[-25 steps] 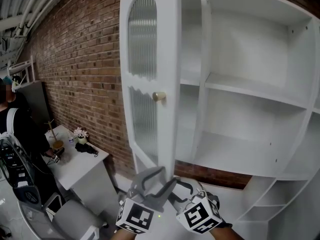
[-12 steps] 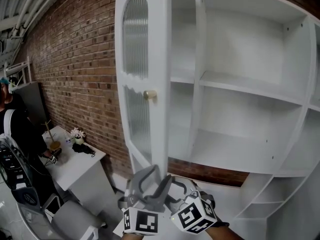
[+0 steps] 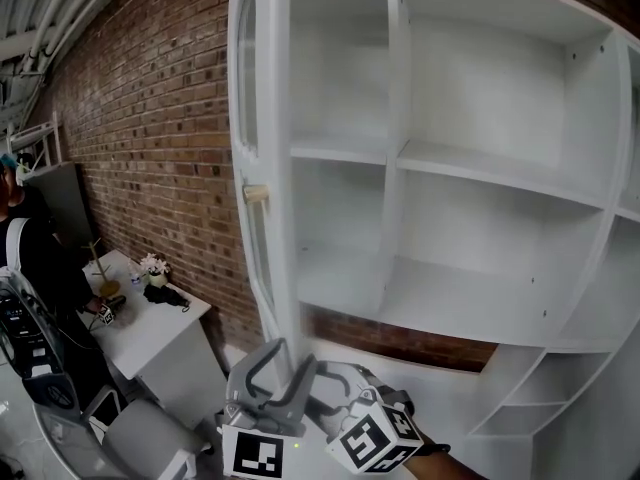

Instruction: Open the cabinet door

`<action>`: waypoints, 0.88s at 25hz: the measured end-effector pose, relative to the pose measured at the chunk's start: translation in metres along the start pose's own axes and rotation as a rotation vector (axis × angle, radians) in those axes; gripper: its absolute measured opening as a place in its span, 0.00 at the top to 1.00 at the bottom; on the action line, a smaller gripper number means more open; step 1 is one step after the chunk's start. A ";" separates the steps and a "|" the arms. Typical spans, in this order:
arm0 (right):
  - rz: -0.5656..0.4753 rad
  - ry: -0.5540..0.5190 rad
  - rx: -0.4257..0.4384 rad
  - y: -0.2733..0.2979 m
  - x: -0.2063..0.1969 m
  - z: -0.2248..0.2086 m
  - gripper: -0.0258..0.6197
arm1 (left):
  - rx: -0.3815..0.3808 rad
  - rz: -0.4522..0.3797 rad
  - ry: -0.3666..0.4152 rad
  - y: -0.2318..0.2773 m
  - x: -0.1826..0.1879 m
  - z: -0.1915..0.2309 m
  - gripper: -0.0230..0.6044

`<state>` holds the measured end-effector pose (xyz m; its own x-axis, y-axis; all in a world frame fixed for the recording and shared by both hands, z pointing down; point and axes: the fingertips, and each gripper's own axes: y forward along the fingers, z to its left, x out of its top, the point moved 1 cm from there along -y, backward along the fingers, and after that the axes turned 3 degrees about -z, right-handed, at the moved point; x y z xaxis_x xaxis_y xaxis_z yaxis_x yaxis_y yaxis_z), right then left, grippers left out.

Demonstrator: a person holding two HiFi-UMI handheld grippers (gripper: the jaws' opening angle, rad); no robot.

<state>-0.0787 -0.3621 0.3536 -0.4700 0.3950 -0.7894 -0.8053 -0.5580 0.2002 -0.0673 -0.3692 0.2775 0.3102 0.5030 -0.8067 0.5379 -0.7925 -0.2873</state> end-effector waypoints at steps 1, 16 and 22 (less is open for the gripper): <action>-0.011 -0.001 0.012 0.001 0.002 0.001 0.71 | -0.006 0.004 0.007 -0.002 -0.001 0.002 0.68; -0.016 0.034 -0.025 -0.027 -0.019 -0.030 0.82 | 0.120 0.111 0.053 -0.035 -0.013 0.035 0.74; -0.021 0.041 -0.017 -0.026 -0.018 -0.024 0.82 | 0.222 0.188 0.137 -0.060 -0.025 0.066 0.75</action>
<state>-0.0406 -0.3723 0.3490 -0.4372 0.3764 -0.8168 -0.8084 -0.5626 0.1735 -0.1588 -0.3572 0.2802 0.4988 0.3708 -0.7834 0.2817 -0.9241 -0.2581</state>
